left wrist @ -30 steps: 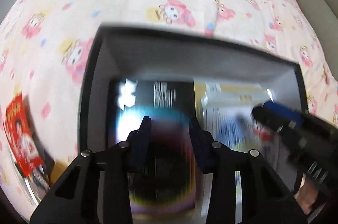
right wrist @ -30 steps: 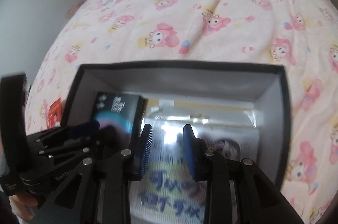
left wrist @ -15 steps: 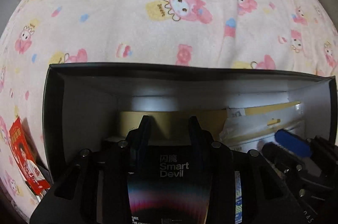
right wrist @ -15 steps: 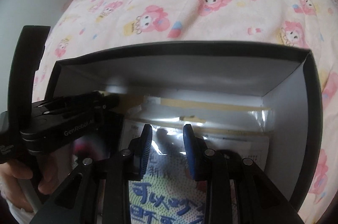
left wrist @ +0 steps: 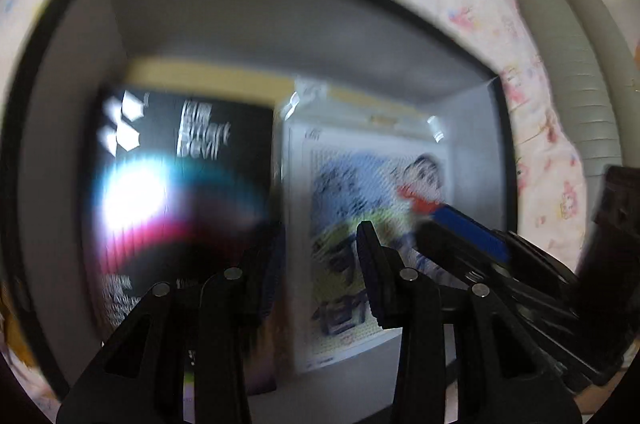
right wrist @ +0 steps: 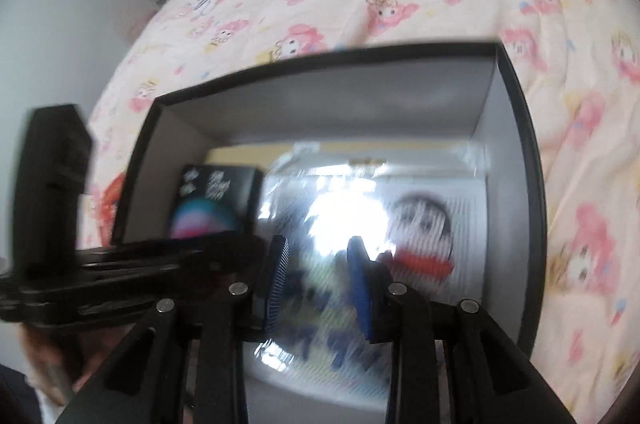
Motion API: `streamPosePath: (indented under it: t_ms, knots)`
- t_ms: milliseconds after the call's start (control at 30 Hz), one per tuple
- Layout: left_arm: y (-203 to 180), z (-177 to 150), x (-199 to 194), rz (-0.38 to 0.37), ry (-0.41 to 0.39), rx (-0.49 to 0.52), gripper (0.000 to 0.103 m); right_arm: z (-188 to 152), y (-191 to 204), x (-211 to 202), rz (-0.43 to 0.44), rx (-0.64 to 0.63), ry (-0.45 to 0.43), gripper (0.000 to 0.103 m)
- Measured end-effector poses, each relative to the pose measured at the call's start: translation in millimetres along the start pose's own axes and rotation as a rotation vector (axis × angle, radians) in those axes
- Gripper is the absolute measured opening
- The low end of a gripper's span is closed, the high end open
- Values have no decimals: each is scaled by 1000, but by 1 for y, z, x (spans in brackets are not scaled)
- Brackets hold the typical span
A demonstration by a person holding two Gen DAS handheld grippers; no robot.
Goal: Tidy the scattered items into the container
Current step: 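Carry the Smart Devil box into the black box beside the kit, then open the left gripper to release the box and withdraw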
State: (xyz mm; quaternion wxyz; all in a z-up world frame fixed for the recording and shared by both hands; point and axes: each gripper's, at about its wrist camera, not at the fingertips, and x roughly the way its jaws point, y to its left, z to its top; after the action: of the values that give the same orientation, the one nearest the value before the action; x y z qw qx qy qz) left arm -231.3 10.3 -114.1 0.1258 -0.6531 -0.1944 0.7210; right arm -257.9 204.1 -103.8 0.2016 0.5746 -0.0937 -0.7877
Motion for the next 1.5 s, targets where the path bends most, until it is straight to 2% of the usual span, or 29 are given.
streamPosePath:
  t_ms: [67,167,267,433,533,633,700,733,800,900,933,1033,1133,1267,1400,1500]
  knots:
    - [2,-3,2,35,-1,-7,21,-6,-1,-2,-21,-3,-3,27]
    - [0,-6,1,68,-18,-14,19,-10,-5,-5,-40,26,-9,27]
    - [-5,-9,4,58,-26,-8,26,-14,-8,-8,-17,49,-18,27]
    - [-21,-12,10,84,-27,53,44,-14,0,-6,-66,5,-36,27]
    - [-20,-11,8,71,-31,59,45,-13,-2,-4,-85,1,-35,27]
    - [-14,-15,-4,26,-83,47,44,-15,-2,-3,-102,-1,-32,27]
    - [-18,-23,-15,30,-140,75,44,-18,0,-7,-119,-9,-47,27]
    - [-21,-26,-20,35,-159,88,39,-20,3,-9,-130,-14,-59,28]
    - [-29,-36,-32,60,-211,126,38,-25,5,-16,-147,-17,-84,32]
    - [-36,-47,-45,60,-237,169,38,-35,11,-27,-180,-33,-124,33]
    - [-44,-36,-35,62,-241,180,38,-39,14,-32,-190,-45,-140,33]
    - [-47,-60,-47,57,-259,203,38,-51,22,-47,-201,-53,-183,33]
    - [-63,-76,-51,58,-279,221,38,-66,30,-61,-165,-37,-211,33]
    - [-45,-109,-85,63,-300,244,38,-89,56,-75,-146,-60,-241,33]
    - [-23,-133,-112,56,-317,230,38,-107,90,-82,-159,-117,-264,33]
    - [-6,-146,-128,53,-334,209,38,-118,112,-83,-136,-137,-269,32]
